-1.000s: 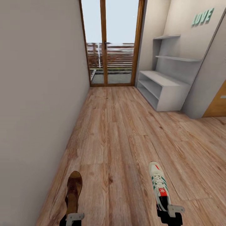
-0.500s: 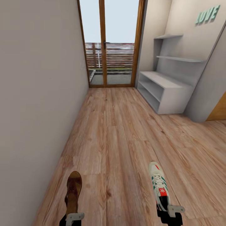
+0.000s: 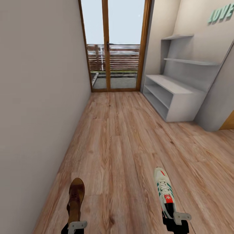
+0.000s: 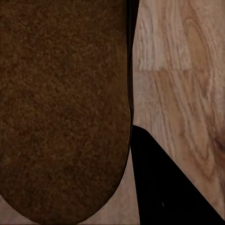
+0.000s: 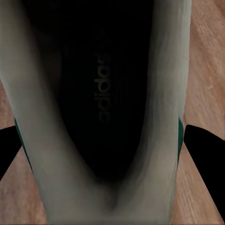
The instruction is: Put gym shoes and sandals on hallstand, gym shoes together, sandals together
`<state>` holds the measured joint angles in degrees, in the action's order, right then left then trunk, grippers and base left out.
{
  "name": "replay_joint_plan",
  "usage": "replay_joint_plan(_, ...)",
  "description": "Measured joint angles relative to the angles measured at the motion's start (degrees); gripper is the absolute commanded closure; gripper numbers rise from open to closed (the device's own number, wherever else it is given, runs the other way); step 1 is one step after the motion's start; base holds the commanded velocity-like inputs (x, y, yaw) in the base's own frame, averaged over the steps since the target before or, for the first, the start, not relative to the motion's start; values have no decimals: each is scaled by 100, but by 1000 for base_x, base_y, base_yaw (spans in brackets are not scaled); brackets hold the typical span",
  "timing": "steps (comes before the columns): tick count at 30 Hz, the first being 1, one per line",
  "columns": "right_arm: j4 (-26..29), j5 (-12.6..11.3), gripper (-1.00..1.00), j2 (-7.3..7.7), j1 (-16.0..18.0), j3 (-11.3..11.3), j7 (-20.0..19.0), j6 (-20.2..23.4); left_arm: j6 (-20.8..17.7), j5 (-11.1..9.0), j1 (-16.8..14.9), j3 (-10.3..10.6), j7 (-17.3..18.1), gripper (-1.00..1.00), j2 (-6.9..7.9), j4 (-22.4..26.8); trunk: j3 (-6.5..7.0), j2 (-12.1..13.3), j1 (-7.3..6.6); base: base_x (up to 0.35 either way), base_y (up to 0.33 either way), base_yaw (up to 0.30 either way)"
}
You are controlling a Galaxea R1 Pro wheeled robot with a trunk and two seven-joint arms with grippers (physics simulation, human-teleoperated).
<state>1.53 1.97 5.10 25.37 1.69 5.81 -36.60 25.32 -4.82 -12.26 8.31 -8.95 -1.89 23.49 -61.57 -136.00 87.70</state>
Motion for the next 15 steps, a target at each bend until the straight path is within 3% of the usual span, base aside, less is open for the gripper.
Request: replay_joint_plan(15,0,0,100,0,0,0,0,1,1,-2,0,0,0,100,0,-17,0,0,0,340,0,0)
